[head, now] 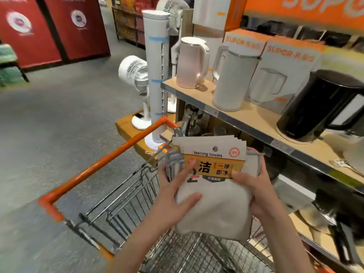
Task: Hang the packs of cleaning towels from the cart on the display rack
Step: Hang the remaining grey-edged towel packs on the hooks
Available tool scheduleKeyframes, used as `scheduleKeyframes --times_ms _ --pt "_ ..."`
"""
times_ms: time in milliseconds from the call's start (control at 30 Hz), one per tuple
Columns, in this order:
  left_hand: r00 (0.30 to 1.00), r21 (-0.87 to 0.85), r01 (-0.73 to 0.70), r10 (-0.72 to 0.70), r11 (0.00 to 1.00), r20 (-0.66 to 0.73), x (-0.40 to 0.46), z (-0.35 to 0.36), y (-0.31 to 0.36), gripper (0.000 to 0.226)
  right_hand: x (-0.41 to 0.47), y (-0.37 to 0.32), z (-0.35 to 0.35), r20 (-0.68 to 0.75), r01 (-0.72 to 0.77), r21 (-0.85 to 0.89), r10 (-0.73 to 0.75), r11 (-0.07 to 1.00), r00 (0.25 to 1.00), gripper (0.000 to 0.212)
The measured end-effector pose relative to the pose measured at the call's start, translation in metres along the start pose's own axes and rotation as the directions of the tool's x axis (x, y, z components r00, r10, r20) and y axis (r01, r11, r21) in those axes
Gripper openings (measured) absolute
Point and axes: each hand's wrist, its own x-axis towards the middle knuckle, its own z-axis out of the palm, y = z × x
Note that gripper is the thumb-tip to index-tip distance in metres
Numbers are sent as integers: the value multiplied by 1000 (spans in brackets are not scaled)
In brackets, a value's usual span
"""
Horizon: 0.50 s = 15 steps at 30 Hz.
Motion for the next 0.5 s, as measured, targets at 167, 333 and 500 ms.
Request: scheduleKeyframes --times_ms 167,333,500 --pt "989 -53 72 -78 996 -128 -29 6 15 71 -5 5 10 29 -50 -47 52 998 998 80" --pt "945 -97 87 -113 992 -308 -67 -4 8 66 -7 23 39 164 -132 -101 147 986 975 101" --pt "860 -97 172 -197 980 -471 -110 -39 -1 69 -10 38 97 324 -156 -131 191 979 927 91"
